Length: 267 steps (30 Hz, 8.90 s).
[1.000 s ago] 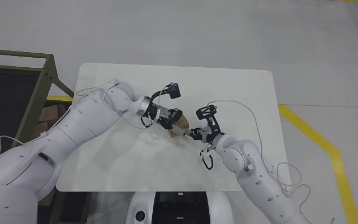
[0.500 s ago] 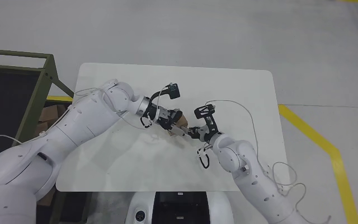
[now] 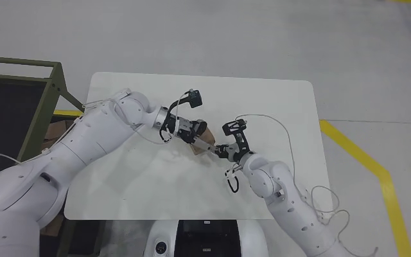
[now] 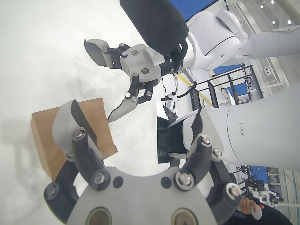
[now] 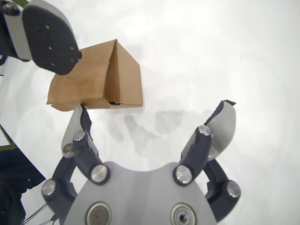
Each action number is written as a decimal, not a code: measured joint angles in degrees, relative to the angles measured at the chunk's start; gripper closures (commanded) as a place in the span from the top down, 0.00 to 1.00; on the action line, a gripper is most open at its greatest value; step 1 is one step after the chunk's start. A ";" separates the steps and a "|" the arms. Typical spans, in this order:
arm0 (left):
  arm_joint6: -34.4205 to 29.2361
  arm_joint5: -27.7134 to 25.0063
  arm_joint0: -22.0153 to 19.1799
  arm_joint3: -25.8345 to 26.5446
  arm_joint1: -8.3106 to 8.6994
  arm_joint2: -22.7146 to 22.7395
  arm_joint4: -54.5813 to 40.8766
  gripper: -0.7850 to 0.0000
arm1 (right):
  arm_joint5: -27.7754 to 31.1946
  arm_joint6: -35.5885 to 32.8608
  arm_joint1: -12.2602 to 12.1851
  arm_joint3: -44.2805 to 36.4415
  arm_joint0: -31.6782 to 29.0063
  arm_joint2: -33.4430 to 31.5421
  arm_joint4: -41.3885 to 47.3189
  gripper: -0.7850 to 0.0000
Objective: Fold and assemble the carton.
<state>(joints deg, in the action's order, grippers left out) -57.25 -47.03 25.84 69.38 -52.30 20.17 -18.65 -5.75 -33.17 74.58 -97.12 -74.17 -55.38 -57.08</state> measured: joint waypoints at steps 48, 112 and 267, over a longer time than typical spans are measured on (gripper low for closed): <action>-0.20 0.20 -1.62 1.19 0.41 -3.09 -1.48 1.00 | -3.47 1.24 1.17 -0.93 -0.48 0.85 -2.50 1.00; -4.50 4.50 -2.61 -9.55 -5.34 -2.11 -4.94 1.00 | -5.80 2.18 3.62 2.61 1.40 1.54 -3.11 1.00; 8.64 -8.64 9.13 0.96 12.20 9.01 -10.05 1.00 | -10.17 50.91 9.07 18.80 -4.65 10.15 -21.81 1.00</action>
<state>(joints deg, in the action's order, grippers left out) -48.61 -55.67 34.97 70.33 -40.10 29.19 -28.70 -15.92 17.74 83.65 -78.32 -78.82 -45.23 -78.89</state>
